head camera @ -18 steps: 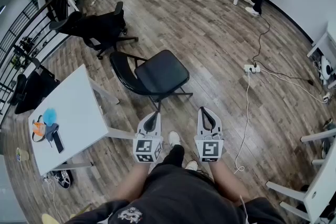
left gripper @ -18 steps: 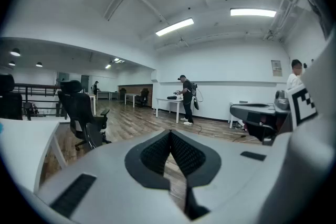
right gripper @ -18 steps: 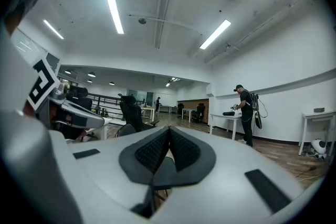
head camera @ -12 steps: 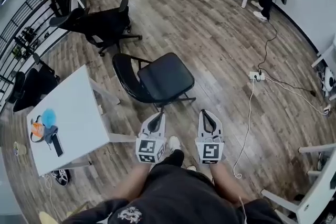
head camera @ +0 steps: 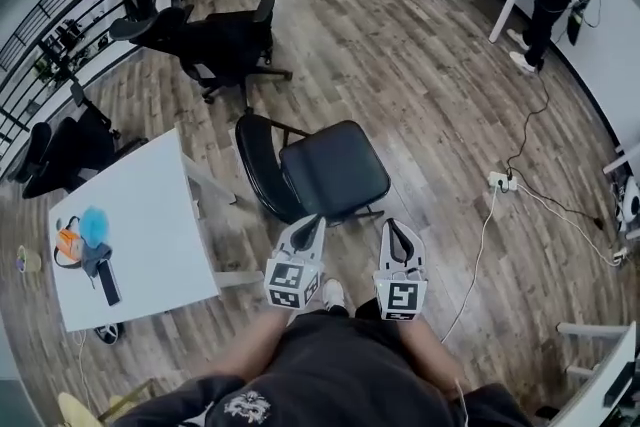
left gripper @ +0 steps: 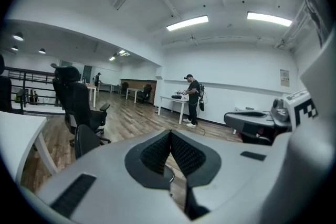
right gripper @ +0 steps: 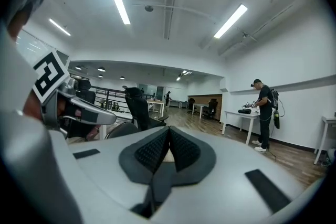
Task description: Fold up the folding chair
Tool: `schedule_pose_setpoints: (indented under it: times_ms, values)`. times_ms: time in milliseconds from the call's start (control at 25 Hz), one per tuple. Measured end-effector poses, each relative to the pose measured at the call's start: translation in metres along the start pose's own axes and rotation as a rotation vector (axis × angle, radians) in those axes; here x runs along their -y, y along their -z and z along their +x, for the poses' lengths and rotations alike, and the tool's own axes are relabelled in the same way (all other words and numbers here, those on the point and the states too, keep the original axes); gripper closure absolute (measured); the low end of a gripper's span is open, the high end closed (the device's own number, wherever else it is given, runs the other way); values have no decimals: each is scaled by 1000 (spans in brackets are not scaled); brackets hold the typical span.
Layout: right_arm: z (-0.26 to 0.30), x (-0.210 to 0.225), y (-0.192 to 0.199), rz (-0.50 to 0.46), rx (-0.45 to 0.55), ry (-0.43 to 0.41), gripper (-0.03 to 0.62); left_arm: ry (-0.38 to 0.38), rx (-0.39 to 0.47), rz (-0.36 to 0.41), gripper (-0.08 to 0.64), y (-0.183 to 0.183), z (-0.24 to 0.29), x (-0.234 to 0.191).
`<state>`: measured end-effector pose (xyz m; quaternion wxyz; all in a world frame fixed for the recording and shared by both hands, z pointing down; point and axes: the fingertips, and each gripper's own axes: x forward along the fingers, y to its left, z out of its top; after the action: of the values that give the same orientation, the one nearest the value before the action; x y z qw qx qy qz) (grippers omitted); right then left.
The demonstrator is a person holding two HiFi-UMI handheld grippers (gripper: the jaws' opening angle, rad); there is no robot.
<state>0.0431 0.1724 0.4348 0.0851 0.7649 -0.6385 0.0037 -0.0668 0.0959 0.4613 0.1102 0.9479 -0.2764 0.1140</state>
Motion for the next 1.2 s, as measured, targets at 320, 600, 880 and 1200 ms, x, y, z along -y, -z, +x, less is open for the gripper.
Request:
schedule_pose_setpoints:
  times_ms: [320,600,880,1200]
  values:
    - [62,8,15,7,-29,-62,577,-87,-31,-24,554,5,30,-42]
    - [134,34,50,25,-83,-184,577,-266,-57,-67,554,0,72,-86]
    - [202,64,87,66,-162,-321,577,-426,-75,-174,554,-12,115,-122]
    - [265,76,145,66,-252,-455,577,-758,-196,-282,554,19,96,-190]
